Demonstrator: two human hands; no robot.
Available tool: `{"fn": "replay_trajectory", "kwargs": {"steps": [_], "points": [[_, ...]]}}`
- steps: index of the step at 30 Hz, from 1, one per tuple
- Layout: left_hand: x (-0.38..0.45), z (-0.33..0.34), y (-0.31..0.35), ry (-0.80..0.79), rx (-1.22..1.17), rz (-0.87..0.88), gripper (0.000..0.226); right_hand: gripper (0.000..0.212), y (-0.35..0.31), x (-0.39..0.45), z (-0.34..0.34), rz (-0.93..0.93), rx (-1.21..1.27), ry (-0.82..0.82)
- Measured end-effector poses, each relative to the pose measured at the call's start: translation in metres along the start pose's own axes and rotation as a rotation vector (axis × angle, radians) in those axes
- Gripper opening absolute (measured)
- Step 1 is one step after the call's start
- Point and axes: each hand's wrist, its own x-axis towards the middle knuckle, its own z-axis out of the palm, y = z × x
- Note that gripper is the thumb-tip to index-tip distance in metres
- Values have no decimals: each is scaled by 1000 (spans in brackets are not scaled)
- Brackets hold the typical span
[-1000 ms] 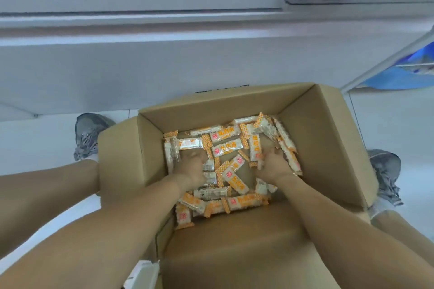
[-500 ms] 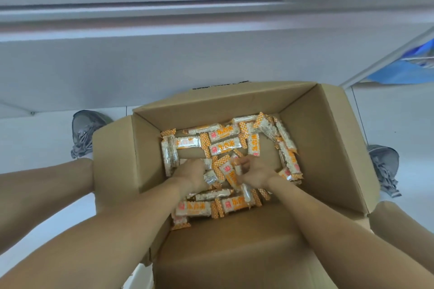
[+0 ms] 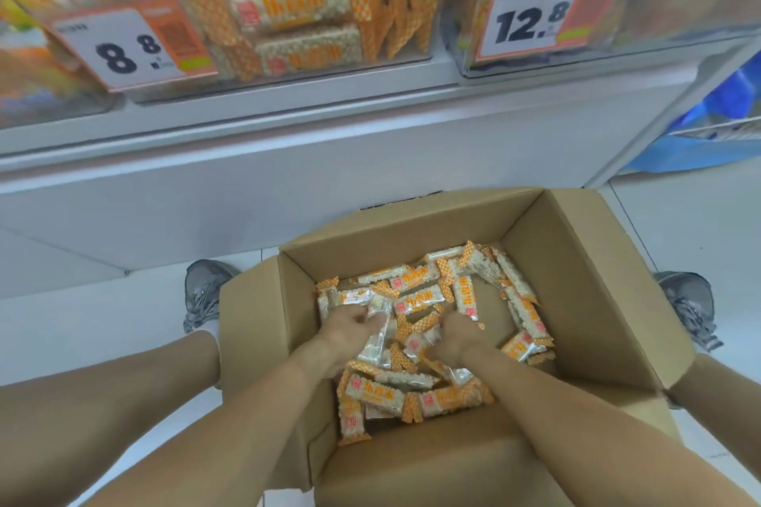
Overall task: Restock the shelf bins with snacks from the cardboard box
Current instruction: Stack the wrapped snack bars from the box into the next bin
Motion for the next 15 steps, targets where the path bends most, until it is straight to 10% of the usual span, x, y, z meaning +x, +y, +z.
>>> {"fn": "replay_trajectory", "kwargs": {"steps": [1, 7, 11, 15], "points": [[-9, -5, 6, -53, -61, -14, 14, 61, -3, -1, -6, -23, 0, 21], [-55, -50, 58, -216, -58, 76, 90, 46, -45, -36, -88, -199, 76, 120], [-94, -85, 123, -270, 5, 221, 30, 50, -78, -89, -168, -364, 109, 130], [-131, -115, 191, -270, 153, 348, 40, 24, -92, -174, -233, -421, 426, 101]]}}
